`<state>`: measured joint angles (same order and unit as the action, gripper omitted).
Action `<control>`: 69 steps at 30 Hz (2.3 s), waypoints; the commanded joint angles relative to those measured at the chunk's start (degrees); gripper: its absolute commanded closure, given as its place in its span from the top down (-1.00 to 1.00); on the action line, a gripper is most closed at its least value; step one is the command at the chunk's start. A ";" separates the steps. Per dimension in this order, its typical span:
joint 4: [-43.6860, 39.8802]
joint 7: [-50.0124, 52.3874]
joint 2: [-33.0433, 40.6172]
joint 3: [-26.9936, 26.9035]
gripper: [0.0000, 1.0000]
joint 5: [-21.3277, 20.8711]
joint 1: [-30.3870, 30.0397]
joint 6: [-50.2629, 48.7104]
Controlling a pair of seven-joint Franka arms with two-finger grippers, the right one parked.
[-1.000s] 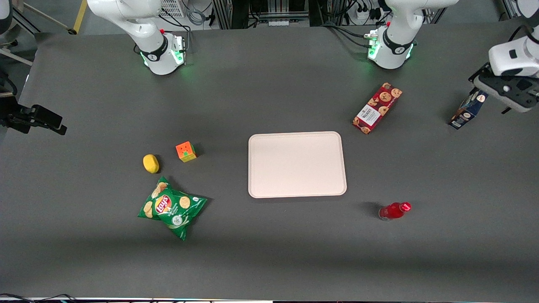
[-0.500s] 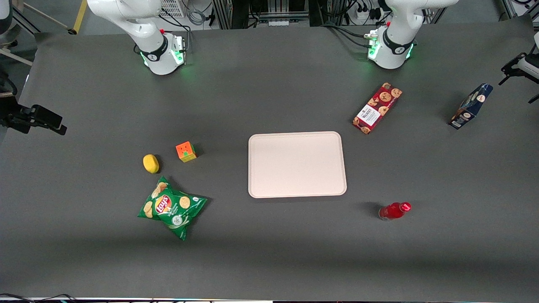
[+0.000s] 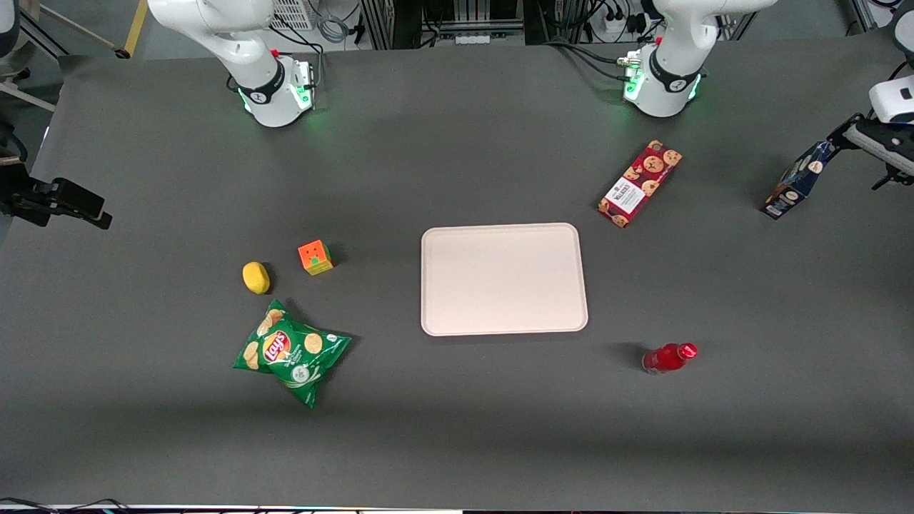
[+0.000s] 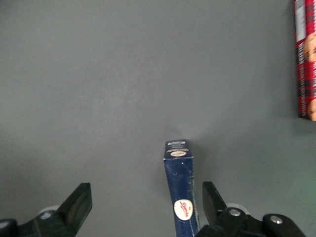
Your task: Place cookie box on tray
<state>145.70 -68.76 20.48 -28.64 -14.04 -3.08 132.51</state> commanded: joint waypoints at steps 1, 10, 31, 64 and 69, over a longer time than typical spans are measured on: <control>3.09 -4.01 0.17 -1.68 1.00 -0.99 -3.42 4.69; 3.10 -5.68 -0.79 -3.44 1.00 -0.28 -3.51 5.48; 6.79 -3.23 -3.69 -7.31 1.00 0.68 -7.29 3.55; 8.37 10.05 -12.92 -7.13 1.00 1.39 -2.98 13.13; 8.37 10.14 -13.97 -7.13 1.00 2.26 -2.80 13.83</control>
<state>153.78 -59.45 7.55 -35.68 -13.13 -6.51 144.84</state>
